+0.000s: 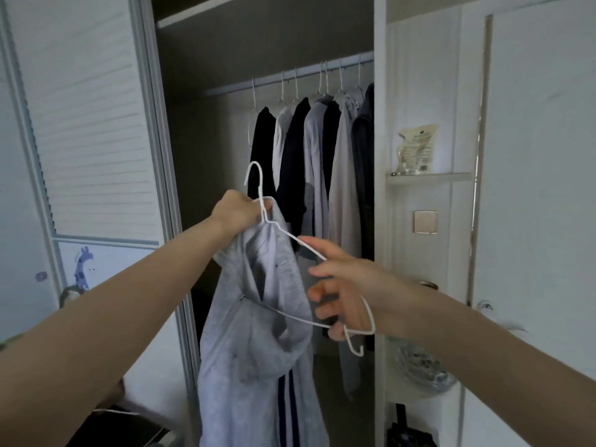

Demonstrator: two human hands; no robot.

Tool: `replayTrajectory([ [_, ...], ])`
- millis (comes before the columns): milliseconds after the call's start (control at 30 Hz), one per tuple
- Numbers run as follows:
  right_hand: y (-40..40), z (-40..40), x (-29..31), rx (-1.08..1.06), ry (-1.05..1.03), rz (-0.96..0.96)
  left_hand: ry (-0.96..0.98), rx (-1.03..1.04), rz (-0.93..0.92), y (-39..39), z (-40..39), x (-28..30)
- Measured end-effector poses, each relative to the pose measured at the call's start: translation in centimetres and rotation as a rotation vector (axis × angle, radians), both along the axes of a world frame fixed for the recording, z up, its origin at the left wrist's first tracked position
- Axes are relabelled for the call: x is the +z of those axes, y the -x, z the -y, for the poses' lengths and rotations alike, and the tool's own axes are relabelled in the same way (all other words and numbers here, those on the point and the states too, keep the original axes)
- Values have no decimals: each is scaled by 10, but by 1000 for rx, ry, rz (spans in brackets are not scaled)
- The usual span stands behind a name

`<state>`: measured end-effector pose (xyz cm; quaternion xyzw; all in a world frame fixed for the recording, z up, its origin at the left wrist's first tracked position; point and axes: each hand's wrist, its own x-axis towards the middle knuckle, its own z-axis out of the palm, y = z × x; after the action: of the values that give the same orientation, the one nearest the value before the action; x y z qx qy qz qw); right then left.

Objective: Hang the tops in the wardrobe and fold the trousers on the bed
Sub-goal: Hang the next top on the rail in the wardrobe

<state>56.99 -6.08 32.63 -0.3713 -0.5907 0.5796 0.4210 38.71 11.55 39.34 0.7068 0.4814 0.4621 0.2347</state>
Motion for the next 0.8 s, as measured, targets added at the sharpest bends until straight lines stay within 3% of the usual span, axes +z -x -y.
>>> replayTrajectory([
  [133, 2, -6, -21, -52, -121, 19, 154, 30, 204, 0, 13, 4],
  [233, -6, -8, -29, -60, -180, -151, 194, -64, 271, 2, 32, 11],
  [300, -15, -7, -31, -39, -215, -296, 192, -238, 311, 3, 47, 17],
  [367, -25, -4, -31, 20, -252, -411, 1, -317, 137, 9, 61, 23],
  [433, -29, -1, -29, 102, -284, -454, -443, -145, -257, 15, 70, 29],
  [467, -29, 0, -28, 159, -284, -458, -608, -121, -360, 15, 72, 30],
  [500, -29, 0, -27, 219, -277, -455, -649, -170, -391, 14, 74, 31],
  [567, -30, -4, -26, 282, -227, -460, -644, -283, -332, 9, 78, 32],
  [733, -48, -19, -45, 162, 58, -574, -668, -249, -46, 7, 68, 31],
  [800, -49, -24, -58, 29, 121, -314, -598, -215, 72, 8, 63, 29],
])
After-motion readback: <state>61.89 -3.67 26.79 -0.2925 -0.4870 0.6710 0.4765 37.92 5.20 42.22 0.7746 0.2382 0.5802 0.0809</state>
